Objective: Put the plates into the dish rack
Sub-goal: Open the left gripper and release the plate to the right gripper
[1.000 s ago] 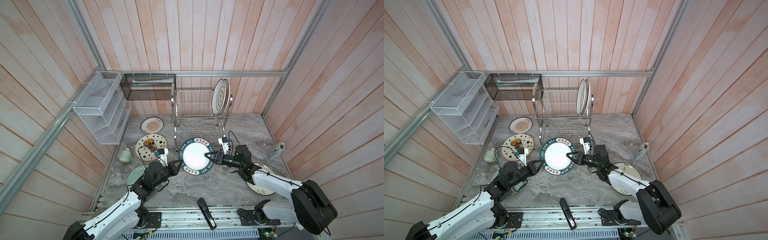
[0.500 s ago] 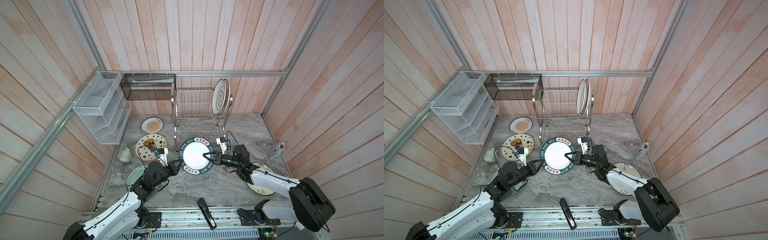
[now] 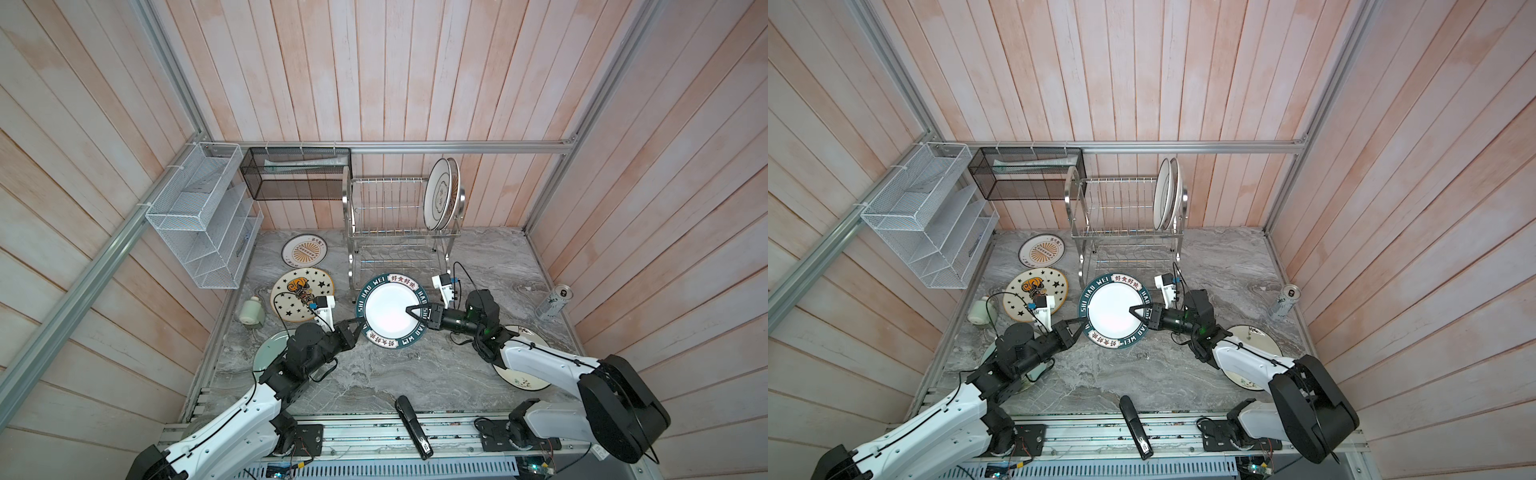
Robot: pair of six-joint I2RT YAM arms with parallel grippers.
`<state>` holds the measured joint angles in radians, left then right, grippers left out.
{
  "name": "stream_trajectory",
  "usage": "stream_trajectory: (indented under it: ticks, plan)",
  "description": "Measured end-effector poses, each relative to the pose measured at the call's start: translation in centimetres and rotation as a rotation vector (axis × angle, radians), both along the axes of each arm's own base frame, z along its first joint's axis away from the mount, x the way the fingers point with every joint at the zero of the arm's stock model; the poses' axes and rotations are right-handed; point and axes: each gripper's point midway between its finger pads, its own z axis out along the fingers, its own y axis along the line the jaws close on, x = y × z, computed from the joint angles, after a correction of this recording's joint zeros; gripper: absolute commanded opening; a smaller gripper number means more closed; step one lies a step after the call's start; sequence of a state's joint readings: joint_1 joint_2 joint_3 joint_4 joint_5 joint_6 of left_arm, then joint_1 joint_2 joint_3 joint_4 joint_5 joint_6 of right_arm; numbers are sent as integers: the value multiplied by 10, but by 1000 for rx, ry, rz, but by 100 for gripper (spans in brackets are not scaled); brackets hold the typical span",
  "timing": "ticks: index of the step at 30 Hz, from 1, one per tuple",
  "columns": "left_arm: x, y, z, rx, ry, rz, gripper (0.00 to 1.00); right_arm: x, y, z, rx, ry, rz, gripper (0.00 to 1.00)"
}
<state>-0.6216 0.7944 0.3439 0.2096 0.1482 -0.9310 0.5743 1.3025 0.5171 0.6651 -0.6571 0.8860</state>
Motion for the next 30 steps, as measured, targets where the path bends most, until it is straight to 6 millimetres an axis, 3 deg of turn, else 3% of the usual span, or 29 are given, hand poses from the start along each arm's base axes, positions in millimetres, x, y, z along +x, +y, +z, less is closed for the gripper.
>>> stream_trajectory:
  ticks: [3, 9, 13, 24, 30]
  plan:
    - [0, 1, 0, 0, -1, 3, 1, 0, 0, 0, 0, -1, 0, 0]
    - [2, 2, 1, 3, -5, 14, 29, 0, 0, 0, 0, 5, -1, 0]
    - [3, 2, 6, 2, -18, 20, 37, 0, -1, -3, -9, 14, -7, 0]
    - [5, 3, 12, 20, -26, 24, 46, 2, -8, -2, -75, -25, -58, 0]
    - [7, 9, 19, 38, -43, 53, 48, 8, -10, 15, -133, -109, -102, 0]
